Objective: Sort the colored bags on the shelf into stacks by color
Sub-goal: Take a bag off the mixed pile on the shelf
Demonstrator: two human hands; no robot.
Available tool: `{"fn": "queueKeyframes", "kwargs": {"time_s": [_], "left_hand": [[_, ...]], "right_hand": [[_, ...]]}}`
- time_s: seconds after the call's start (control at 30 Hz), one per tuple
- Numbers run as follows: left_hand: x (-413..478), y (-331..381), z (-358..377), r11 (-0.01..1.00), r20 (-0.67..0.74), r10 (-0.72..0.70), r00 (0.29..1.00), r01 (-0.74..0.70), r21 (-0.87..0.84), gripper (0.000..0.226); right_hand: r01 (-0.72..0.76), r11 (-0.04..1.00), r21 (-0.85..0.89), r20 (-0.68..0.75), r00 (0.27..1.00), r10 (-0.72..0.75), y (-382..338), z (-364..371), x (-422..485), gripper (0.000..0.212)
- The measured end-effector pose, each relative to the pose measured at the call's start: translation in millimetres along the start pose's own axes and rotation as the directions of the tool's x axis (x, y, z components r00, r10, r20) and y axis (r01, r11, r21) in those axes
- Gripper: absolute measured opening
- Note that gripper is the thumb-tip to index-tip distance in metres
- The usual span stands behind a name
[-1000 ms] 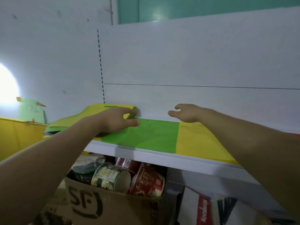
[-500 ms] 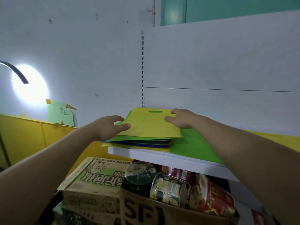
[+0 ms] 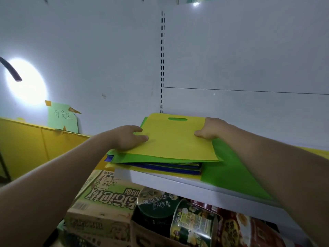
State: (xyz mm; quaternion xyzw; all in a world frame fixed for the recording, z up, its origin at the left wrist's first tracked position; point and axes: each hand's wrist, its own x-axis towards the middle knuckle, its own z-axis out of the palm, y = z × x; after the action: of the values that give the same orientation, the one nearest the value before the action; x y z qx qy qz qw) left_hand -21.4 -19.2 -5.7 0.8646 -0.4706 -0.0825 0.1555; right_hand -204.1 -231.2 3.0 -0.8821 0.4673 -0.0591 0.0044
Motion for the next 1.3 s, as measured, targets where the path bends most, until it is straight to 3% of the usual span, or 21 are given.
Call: {"fn": "queueKeyframes", "kwargs": {"time_s": [0.27, 0.33, 0.4, 0.47, 0.67, 0.8, 0.9, 1.0, 1.17, 1.3], "left_hand": [[5, 2, 4, 0.989, 0.087, 0.053, 0.995, -0.064, 0.132, 0.075], [4, 2, 4, 0.988, 0.093, 0.065, 0.994, -0.077, 0.135, 0.075], [3, 1, 4, 0.989, 0.091, 0.073, 0.993, -0.084, 0.118, 0.075], [1, 0, 1, 0.993, 0.073, 0.079, 0.994, -0.085, 0.084, 0.076], [-7, -5, -7, 0.954, -0.057, 0.102, 0.993, -0.114, -0.278, 0.078], [-14, -2, -17, 0.812, -0.131, 0.126, 0.983, -0.179, -0.556, 0.071], [-20, 7, -22, 0.666, -0.173, 0.19, 0.966, -0.256, -0.701, 0.06], [-26, 21, -20, 0.553, -0.226, 0.228, 0.947, -0.317, -0.771, 0.06], [-44, 70, -3, 0.48, -0.329, 0.285, 0.9, -0.431, -0.764, 0.055], [-60, 121, 14, 0.455, -0.363, 0.336, 0.869, -0.488, -0.745, 0.057]], "right_hand": [[-0.07, 0.977, 0.202, -0.195, 0.975, 0.11, 1, 7, 1, 0.076], [-0.056, 0.948, 0.313, -0.253, 0.957, 0.14, -1, 5, 0, 0.049], [-0.014, 0.92, 0.392, -0.318, 0.936, 0.149, -2, 0, -4, 0.006], [0.057, 0.886, 0.461, -0.386, 0.911, 0.142, -5, -10, -12, 0.013], [0.197, 0.636, 0.746, -0.447, 0.857, 0.259, -5, -40, -38, 0.017], [0.255, 0.406, 0.877, -0.419, 0.82, 0.389, 3, -60, -60, 0.022], [0.264, 0.325, 0.908, -0.397, 0.789, 0.469, 15, -68, -77, 0.026], [0.248, 0.395, 0.885, -0.441, 0.719, 0.537, 32, -74, -100, 0.021], [0.177, 0.529, 0.83, -0.531, 0.538, 0.654, 75, -76, -140, 0.035], [0.17, 0.527, 0.833, -0.536, 0.484, 0.691, 119, -91, -180, 0.024]]}}
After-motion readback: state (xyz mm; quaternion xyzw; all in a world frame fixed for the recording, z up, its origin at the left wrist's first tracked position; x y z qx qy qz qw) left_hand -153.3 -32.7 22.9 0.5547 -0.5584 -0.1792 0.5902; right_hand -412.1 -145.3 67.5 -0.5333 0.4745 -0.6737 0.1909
